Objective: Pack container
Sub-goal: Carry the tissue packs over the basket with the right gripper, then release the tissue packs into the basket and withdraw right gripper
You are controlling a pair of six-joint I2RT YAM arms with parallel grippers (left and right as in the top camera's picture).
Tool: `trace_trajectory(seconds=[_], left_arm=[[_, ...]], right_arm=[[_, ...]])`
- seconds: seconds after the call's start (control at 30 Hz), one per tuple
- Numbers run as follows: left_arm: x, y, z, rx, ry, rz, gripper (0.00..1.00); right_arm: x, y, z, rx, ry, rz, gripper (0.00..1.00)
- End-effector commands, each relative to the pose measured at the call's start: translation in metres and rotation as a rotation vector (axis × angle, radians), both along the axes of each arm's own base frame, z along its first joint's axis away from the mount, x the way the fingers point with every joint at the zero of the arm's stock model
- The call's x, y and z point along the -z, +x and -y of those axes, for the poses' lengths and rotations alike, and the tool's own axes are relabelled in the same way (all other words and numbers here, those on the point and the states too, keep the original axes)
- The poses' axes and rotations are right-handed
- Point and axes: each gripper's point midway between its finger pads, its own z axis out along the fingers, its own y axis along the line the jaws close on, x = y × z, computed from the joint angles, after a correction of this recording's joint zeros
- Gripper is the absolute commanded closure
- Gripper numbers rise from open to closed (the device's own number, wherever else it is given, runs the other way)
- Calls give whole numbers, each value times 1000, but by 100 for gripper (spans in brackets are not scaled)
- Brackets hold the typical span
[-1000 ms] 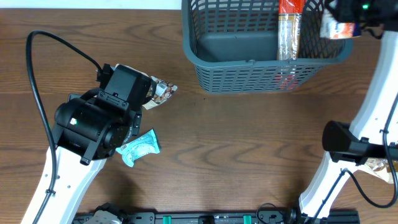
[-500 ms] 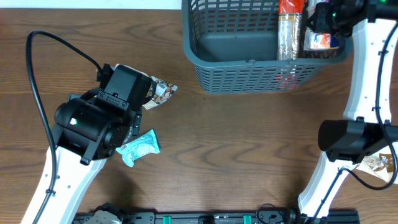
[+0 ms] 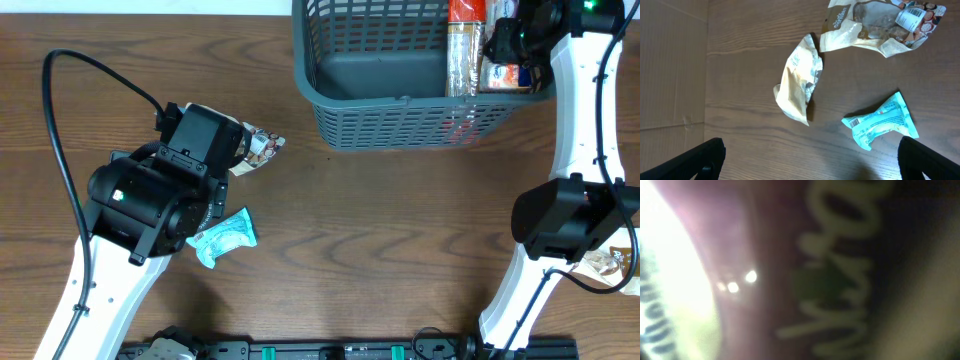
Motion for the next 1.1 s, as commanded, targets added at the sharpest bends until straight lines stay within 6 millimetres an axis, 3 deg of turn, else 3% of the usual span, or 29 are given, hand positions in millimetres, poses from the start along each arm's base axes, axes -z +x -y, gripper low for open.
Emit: trace_trajectory(seconds=[0.0, 0.1, 0.17, 0.27, 0.5, 0.63, 0.8, 0.93, 1.07], left_arm=[[-4, -1, -4, 0, 11, 10, 1], [-4, -1, -4, 0, 11, 10, 1], [-4, -1, -4, 0, 11, 10, 1], [-4, -1, -4, 0, 11, 10, 1], [-4, -1, -4, 0, 11, 10, 1], [-4, -1, -4, 0, 11, 10, 1], [-4, -1, -4, 0, 11, 10, 1], [-4, -1, -4, 0, 11, 10, 1], [-4, -1, -4, 0, 11, 10, 1]], right_arm=[[2, 1, -3, 7, 9, -1, 62], [2, 1, -3, 7, 9, 1, 48], [1, 2, -3, 7, 9, 4, 46], [1, 3, -3, 7, 8, 10, 34], [-1, 5, -7, -6, 27, 18, 32], [-12, 9, -8, -13, 28, 54, 30], [-64, 17, -8, -16, 13, 182, 26], [-131, 14, -6, -24, -18, 339, 22], [-201, -4, 8, 25, -91, 508, 12]])
